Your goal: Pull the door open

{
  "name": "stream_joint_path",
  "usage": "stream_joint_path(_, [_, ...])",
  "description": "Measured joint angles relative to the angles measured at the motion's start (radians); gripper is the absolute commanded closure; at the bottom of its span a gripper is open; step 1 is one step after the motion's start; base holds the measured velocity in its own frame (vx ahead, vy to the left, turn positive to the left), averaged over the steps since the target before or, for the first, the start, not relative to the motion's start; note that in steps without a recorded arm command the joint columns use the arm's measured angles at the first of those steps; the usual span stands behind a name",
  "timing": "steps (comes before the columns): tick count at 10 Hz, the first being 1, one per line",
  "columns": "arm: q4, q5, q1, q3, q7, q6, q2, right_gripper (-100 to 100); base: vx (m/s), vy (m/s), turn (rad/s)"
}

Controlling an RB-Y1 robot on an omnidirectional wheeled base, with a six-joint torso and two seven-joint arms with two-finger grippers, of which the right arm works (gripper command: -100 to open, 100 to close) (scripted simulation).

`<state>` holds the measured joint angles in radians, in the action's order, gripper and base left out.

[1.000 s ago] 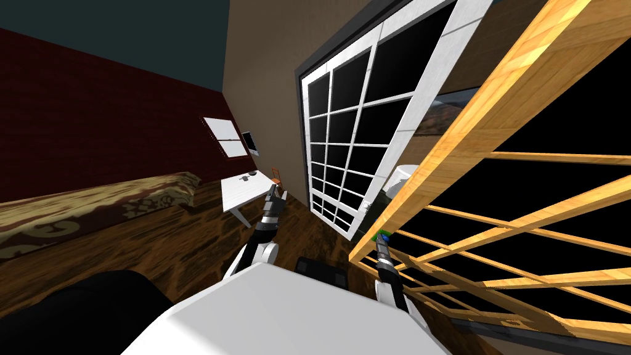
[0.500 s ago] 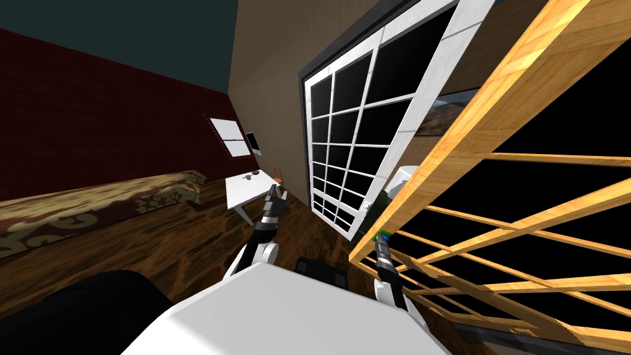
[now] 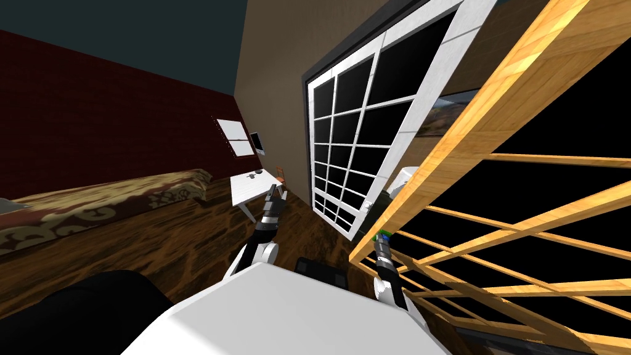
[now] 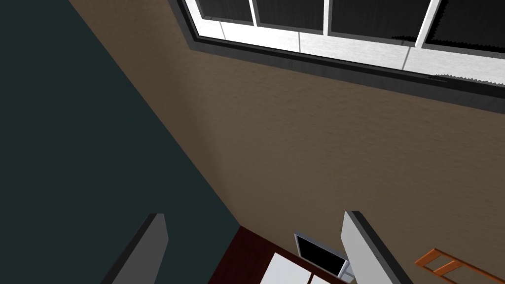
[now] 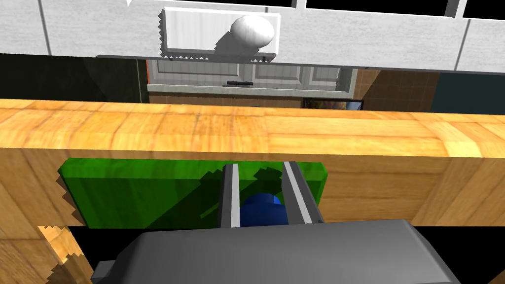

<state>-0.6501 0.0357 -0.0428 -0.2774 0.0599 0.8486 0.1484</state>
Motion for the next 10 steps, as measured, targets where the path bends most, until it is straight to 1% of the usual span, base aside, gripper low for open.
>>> stream_joint_path(2, [0.023,0.019,-0.014,0.01,0.047,0.011,0.011,100,-0.031,-0.016,0.056])
stream_joint_path(4, [0.016,0.046,-0.009,0.029,0.106,0.013,0.02,100,-0.038,-0.011,0.054])
stream_joint_path(5, [0.026,0.054,-0.017,0.032,0.129,0.017,0.021,100,-0.04,-0.026,0.06])
stream_joint_path(6, [0.043,0.065,-0.025,0.04,0.158,0.029,0.025,100,-0.031,-0.015,0.049])
stream_joint_path(7, [0.011,0.07,-0.004,0.046,0.18,0.021,0.024,100,-0.023,-0.009,0.028])
stream_joint_path(8, [0.025,0.082,-0.016,0.052,0.203,0.023,0.026,-100,-0.057,-0.006,0.075])
stream_joint_path(9, [0.03,0.092,-0.021,0.057,0.224,0.027,0.024,-100,-0.101,-0.021,0.036])
stream_joint_path(10, [0.025,0.102,-0.02,0.06,0.246,0.026,0.023,-100,-0.103,-0.03,0.025])
